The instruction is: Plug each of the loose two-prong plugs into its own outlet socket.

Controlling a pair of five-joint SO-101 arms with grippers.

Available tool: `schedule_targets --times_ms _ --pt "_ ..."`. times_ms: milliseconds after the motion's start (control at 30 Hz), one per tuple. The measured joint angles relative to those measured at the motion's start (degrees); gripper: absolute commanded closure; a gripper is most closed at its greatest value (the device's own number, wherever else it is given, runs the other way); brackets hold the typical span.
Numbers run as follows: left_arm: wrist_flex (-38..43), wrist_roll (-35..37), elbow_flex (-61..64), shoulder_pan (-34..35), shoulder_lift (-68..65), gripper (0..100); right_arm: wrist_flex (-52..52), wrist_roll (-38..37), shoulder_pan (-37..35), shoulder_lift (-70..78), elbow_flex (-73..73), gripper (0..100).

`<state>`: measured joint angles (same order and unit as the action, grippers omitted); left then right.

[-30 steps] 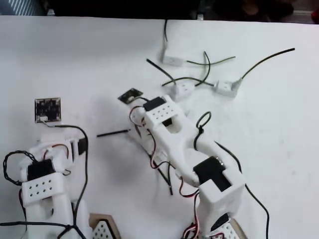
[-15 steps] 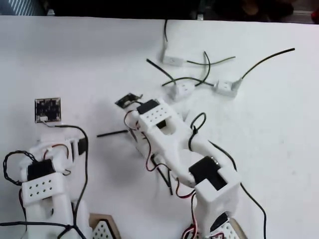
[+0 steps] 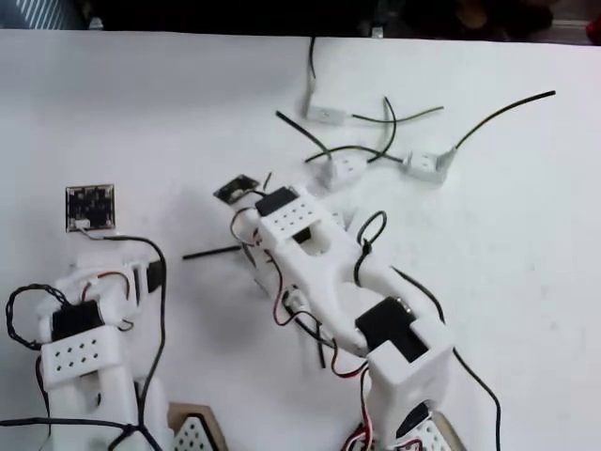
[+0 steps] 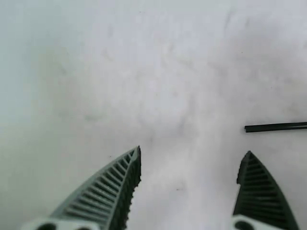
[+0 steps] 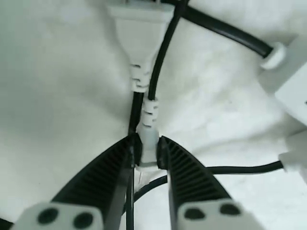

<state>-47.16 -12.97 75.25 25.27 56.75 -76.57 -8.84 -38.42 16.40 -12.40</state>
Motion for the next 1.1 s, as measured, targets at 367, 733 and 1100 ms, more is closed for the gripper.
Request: schedule_targets --times_ms 367,733,1100 --pt "0.00 0.00 0.00 0.00 0.00 68 -0.79 0.00 -0.70 3.96 1.58 98.1" --pt "0.00 0.00 0.00 0.00 0.00 68 -6.33 0.00 -0.79 4.48 6.24 91.6" --pt "0.00 0.00 0.00 0.00 0.00 68 -7.56 0.00 -0.09 5.10 6.68 94.7"
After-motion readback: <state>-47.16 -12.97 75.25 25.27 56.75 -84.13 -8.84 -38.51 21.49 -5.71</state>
